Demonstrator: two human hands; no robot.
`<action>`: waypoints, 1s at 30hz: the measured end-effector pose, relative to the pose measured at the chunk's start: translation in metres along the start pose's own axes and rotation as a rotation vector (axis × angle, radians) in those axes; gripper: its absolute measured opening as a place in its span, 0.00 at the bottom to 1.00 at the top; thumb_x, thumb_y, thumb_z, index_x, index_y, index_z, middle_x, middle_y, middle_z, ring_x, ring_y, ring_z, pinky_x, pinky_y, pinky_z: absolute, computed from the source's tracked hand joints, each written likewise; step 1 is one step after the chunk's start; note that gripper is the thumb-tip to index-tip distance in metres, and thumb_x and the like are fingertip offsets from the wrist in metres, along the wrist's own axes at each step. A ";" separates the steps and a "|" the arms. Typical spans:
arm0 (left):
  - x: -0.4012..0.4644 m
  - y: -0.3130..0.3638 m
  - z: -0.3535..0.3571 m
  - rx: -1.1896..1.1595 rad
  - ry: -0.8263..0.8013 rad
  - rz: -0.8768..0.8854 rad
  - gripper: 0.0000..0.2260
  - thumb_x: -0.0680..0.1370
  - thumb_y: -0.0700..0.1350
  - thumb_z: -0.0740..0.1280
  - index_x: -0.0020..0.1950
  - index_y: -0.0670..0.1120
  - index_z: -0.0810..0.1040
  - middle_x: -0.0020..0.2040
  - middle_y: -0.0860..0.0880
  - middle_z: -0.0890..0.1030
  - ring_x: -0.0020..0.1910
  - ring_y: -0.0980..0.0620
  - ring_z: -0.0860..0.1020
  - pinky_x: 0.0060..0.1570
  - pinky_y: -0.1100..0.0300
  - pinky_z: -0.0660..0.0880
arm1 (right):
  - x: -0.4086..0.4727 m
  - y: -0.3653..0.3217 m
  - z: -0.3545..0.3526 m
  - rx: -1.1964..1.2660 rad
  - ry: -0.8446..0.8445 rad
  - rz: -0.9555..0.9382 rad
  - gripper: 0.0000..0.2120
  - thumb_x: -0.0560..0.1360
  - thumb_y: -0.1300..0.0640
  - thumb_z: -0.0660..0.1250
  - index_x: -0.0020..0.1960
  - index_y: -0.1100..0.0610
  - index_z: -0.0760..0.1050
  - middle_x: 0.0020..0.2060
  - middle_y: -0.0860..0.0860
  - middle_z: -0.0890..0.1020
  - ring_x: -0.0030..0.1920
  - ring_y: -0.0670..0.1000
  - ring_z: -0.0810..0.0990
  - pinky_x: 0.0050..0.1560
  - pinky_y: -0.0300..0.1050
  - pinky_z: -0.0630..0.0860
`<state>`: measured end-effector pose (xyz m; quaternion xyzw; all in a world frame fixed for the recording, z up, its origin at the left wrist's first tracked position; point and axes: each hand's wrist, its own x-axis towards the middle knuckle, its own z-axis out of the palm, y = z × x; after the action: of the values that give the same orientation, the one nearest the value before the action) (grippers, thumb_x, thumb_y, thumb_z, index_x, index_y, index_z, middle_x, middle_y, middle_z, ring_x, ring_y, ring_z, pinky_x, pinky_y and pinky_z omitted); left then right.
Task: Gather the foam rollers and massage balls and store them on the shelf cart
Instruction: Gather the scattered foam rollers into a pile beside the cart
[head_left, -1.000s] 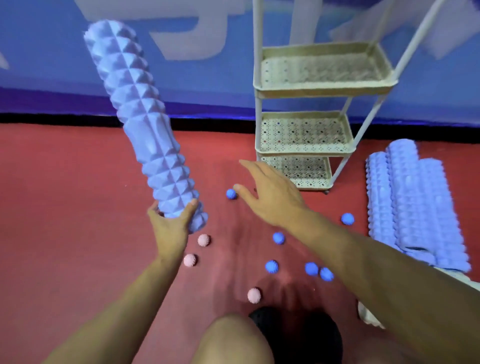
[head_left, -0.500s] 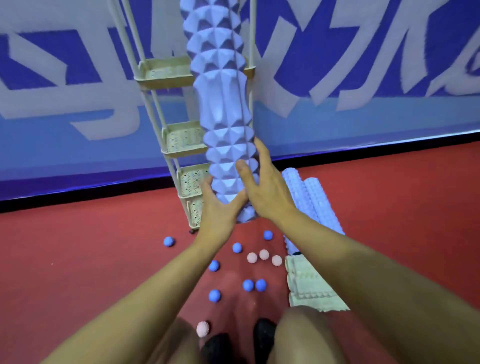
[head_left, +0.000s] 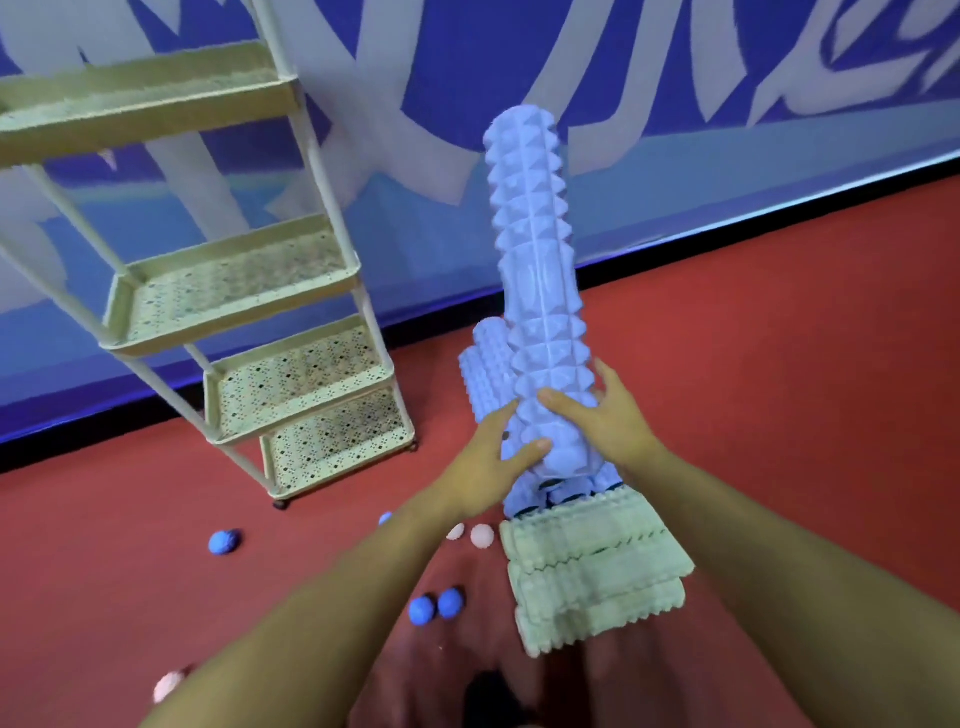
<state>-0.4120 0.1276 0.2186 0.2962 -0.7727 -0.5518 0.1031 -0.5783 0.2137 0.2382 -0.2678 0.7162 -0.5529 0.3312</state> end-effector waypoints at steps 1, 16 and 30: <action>0.013 -0.016 0.002 0.078 -0.009 -0.025 0.29 0.81 0.56 0.68 0.79 0.54 0.62 0.76 0.54 0.67 0.74 0.54 0.69 0.71 0.61 0.67 | 0.017 0.021 -0.007 -0.043 0.052 0.035 0.42 0.63 0.40 0.83 0.71 0.54 0.72 0.62 0.51 0.83 0.60 0.51 0.83 0.64 0.57 0.79; 0.120 -0.190 0.024 0.229 0.134 -0.256 0.21 0.84 0.51 0.63 0.76 0.48 0.68 0.71 0.47 0.70 0.62 0.50 0.75 0.66 0.59 0.67 | 0.187 0.216 -0.024 -0.631 0.165 0.395 0.44 0.68 0.41 0.79 0.74 0.60 0.64 0.68 0.60 0.75 0.67 0.61 0.75 0.63 0.55 0.73; 0.121 -0.219 0.017 0.188 0.143 -0.311 0.22 0.84 0.53 0.62 0.77 0.49 0.66 0.69 0.50 0.69 0.58 0.53 0.75 0.66 0.54 0.71 | 0.192 0.240 -0.008 -0.771 0.125 0.405 0.36 0.78 0.39 0.66 0.77 0.58 0.64 0.71 0.61 0.73 0.71 0.62 0.72 0.69 0.56 0.70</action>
<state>-0.4420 0.0251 -0.0079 0.4588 -0.7565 -0.4641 0.0431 -0.7114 0.1337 -0.0276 -0.1919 0.9269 -0.1842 0.2648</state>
